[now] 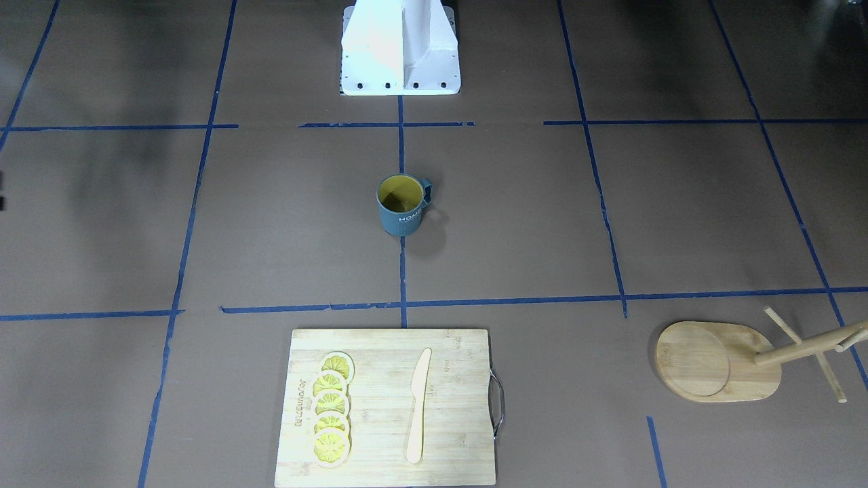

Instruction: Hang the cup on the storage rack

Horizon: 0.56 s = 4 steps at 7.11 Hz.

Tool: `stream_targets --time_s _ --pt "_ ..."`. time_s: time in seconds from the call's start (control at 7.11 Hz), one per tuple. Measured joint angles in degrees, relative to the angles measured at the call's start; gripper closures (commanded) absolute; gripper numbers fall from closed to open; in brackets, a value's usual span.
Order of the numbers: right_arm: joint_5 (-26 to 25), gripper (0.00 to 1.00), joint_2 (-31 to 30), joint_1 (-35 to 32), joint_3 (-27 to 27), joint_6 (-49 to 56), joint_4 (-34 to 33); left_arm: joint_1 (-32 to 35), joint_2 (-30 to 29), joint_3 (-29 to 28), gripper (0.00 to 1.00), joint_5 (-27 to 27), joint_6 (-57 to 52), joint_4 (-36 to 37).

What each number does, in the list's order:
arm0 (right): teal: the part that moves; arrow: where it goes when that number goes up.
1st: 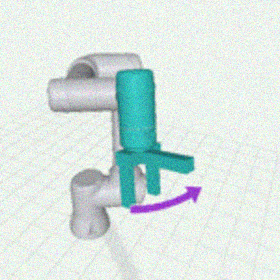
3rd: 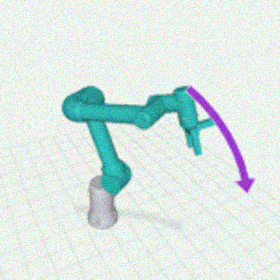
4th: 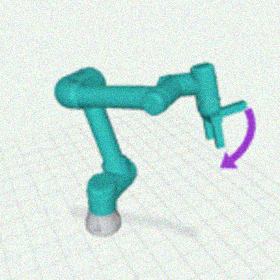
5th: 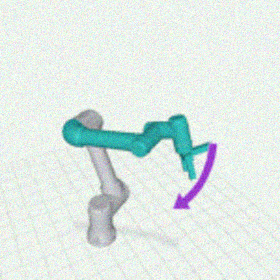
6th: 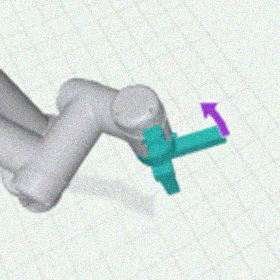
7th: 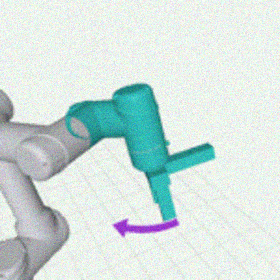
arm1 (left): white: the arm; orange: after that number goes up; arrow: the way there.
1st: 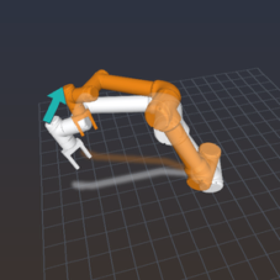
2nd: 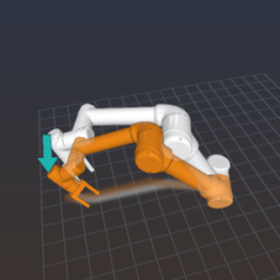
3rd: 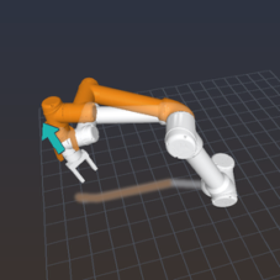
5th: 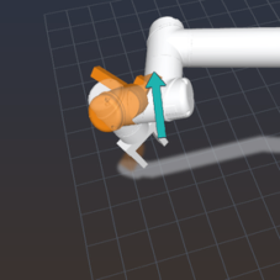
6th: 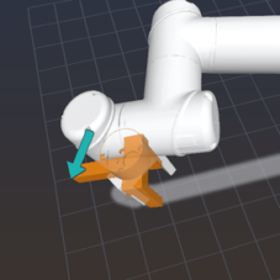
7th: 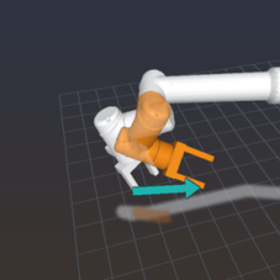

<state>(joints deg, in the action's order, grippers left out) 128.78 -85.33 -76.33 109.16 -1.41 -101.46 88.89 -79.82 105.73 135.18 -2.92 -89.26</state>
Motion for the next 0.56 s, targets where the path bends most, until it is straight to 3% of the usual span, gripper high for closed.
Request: stream_targets --time_s 0.28,0.56 --pt "0.0 0.0 -6.9 -7.8 -2.8 14.7 0.3 0.0 -0.1 0.0 0.0 0.0 0.0 -0.1" --pt "-0.2 0.0 -11.1 -11.6 -5.8 20.7 1.8 -0.1 -1.1 0.2 0.0 0.0 0.4 -3.0"
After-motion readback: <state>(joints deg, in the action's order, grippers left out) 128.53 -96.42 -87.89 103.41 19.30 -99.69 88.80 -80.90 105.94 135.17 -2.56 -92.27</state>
